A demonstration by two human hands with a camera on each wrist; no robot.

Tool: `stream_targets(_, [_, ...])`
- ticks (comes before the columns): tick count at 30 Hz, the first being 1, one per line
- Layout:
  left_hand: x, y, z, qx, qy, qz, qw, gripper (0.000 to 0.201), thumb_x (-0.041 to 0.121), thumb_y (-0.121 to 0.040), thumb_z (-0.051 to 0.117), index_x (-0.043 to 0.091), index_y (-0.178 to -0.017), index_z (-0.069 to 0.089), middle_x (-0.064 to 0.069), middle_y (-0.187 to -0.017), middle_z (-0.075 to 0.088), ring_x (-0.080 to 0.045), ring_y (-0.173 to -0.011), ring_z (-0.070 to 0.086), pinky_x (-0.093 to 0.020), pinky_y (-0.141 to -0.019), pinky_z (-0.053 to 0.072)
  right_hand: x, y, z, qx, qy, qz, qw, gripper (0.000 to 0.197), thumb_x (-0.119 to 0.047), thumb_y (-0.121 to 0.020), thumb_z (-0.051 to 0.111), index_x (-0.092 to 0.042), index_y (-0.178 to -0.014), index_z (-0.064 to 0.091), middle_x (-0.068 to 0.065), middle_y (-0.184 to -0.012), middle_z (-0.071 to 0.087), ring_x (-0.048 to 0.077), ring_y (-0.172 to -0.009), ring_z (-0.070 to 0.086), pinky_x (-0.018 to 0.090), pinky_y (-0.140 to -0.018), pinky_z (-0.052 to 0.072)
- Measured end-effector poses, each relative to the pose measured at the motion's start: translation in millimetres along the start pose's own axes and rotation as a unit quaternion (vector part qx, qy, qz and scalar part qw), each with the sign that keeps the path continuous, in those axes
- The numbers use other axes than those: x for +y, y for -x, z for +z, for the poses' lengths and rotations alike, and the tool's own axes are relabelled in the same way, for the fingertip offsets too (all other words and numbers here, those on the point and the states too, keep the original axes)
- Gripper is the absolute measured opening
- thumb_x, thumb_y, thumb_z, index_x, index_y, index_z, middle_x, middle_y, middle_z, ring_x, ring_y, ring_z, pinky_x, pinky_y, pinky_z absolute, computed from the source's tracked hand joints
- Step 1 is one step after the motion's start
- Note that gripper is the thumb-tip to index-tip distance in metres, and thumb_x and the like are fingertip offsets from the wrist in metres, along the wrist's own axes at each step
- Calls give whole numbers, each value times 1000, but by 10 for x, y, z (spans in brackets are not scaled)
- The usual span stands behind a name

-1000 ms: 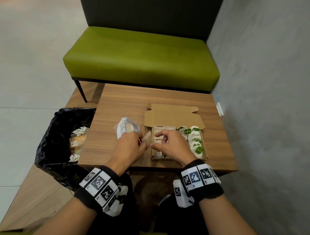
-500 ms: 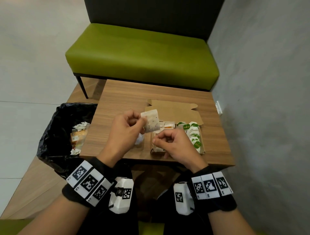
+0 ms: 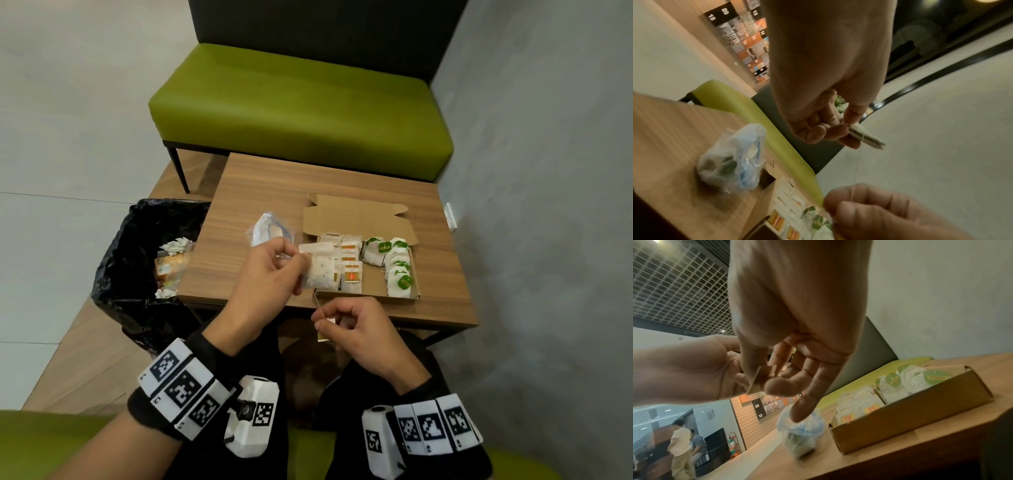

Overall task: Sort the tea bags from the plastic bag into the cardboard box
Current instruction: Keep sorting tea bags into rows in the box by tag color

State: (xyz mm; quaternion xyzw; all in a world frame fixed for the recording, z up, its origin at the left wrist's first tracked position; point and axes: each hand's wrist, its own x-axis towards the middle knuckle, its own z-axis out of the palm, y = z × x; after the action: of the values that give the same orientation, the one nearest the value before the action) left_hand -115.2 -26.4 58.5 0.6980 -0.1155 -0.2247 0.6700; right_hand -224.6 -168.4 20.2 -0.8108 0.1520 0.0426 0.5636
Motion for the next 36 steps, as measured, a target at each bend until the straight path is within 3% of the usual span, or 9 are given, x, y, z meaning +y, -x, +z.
stream_targets(4, [-112,156,-24,5,-21,-4,1000,13,11,-95,60,8,-82,59,-9,-57,53,-14,-50,45,-21,-49,38,74,81,27,-14,-64,29,997,26,-14,-86,76,-19,-111,71,13,-75,68,20,-56,61,27,-61,51])
stream_targets(7, [-160,257,-29,-9,-26,-18,999,10,13,-96,60,11,-88,65,-8,-58,55,-17,-54,48,-22,-51,40,123,144,51,-4,-51,50,997,21,-15,-83,79,-12,-102,72,15,-70,69,22,-51,58,31,-56,50])
stream_targets(12, [-167,374,-5,-61,-17,-78,995,13,15,-97,59,8,-98,70,-8,-68,61,-9,-51,50,-18,-47,40,188,200,33,49,14,45,998,9,-31,-81,80,-22,-82,77,9,-66,69,9,-51,54,29,-54,46])
stream_targets(16, [-166,421,43,-81,-7,-87,993,20,16,-97,58,9,-81,68,3,-56,56,-6,-47,45,-15,-44,37,118,255,30,74,-26,27,997,3,-19,-86,75,-22,-87,77,10,-68,71,13,-47,55,28,-53,48])
stream_targets(19, [-185,441,92,-72,-9,-79,994,24,16,-97,59,11,-75,67,3,-58,60,-4,-47,49,-14,-44,38,54,285,48,69,-115,12,991,24,-6,-90,69,-25,-102,75,-1,-92,78,22,-69,73,38,-66,59])
stream_targets(22, [-215,449,123,-50,-26,-62,997,24,16,-96,61,16,-73,68,-1,-66,67,-4,-56,58,-17,-51,44,61,301,43,88,-184,-31,979,23,-9,-92,66,-17,-113,73,3,-102,78,27,-88,74,44,-74,59])
stream_targets(28, [-240,463,120,-45,-33,-39,998,15,18,-95,62,14,-87,73,-13,-85,74,-16,-75,69,-28,-65,56,45,295,116,140,-217,-50,965,28,-30,-80,71,-16,-104,75,7,-96,78,24,-87,75,44,-76,60])
stream_targets(33, [-319,425,94,-37,-33,-24,998,10,16,-93,65,18,-103,65,1,-69,68,-7,-68,64,-25,-64,48,98,275,54,175,-212,-42,961,19,-25,-90,65,-19,-106,74,5,-97,78,24,-88,75,45,-76,60])
stream_targets(36, [-338,413,92,-17,-35,-2,999,17,17,-92,68,17,-106,59,-7,-65,64,-16,-68,65,-33,-69,51,38,301,74,146,-198,-59,967,24,-34,-82,67,-21,-101,75,4,-96,78,23,-87,75,45,-76,60])
